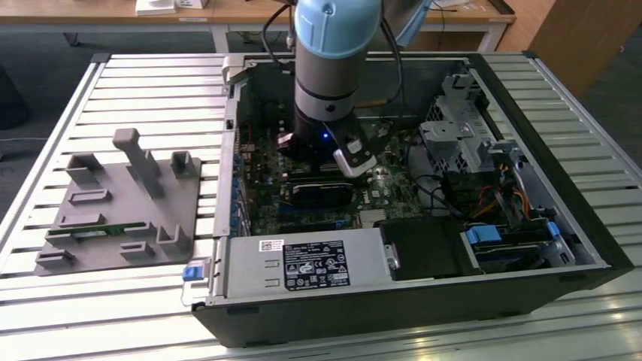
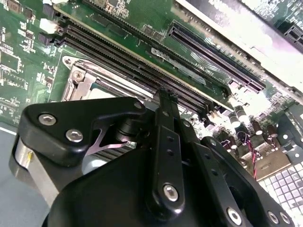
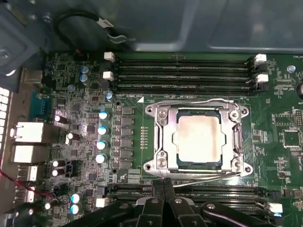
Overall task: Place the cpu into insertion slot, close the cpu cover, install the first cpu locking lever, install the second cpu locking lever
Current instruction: 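Install the second cpu locking lever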
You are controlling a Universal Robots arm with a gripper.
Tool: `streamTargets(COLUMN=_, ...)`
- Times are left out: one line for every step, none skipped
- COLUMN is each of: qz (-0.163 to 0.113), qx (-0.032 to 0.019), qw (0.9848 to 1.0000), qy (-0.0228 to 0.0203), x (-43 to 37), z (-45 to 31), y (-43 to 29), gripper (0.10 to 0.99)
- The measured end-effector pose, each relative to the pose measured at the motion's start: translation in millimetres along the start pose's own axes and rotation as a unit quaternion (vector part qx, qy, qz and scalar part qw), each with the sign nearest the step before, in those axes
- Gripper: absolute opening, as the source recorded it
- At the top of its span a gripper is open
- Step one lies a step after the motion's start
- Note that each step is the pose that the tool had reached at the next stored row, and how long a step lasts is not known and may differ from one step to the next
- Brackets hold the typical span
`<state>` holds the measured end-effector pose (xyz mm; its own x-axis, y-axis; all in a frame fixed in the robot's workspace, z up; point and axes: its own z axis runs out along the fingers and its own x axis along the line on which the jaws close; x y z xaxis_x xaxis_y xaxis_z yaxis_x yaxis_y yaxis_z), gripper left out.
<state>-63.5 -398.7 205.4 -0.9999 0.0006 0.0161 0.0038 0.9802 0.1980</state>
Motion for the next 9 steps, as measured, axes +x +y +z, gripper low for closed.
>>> streamTargets(qz=0.0, qx=-0.0017, qw=1.0, qy=0.0, x=0.5, z=-0.1, y=-0.8, gripper=0.118)
streamTargets(qz=0.0, qx=-0.0034, qw=1.0, qy=0.0001, x=1.4, z=-0.1, y=-1.5, gripper=0.118)
streamTargets(qz=0.0, qx=-0.0054, qw=1.0, qy=0.0, x=2.5, z=0.0, y=-2.2, gripper=0.118)
streamTargets(qz=0.0, qx=-0.0066, qw=1.0, qy=0.0001, x=3.4, z=0.3, y=-2.8, gripper=0.118)
streamTargets(qz=0.0, qx=-0.0075, qw=1.0, qy=0.0, x=4.1, z=0.8, y=-3.1, gripper=0.118)
streamTargets(qz=0.0, qx=-0.0086, qw=1.0, qy=0.0, x=4.6, z=1.6, y=-3.2, gripper=0.118)
streamTargets(qz=0.0, qx=-0.0095, qw=1.0, qy=0.0, x=5.0, z=2.5, y=-3.4, gripper=0.118)
streamTargets(qz=0.0, qx=-0.0107, qw=0.9999, qy=0.0001, x=5.3, z=3.3, y=-3.6, gripper=0.118)
streamTargets(qz=0.0, qx=-0.0123, qw=0.9999, qy=0.0001, x=5.5, z=4.2, y=-3.8, gripper=0.118)
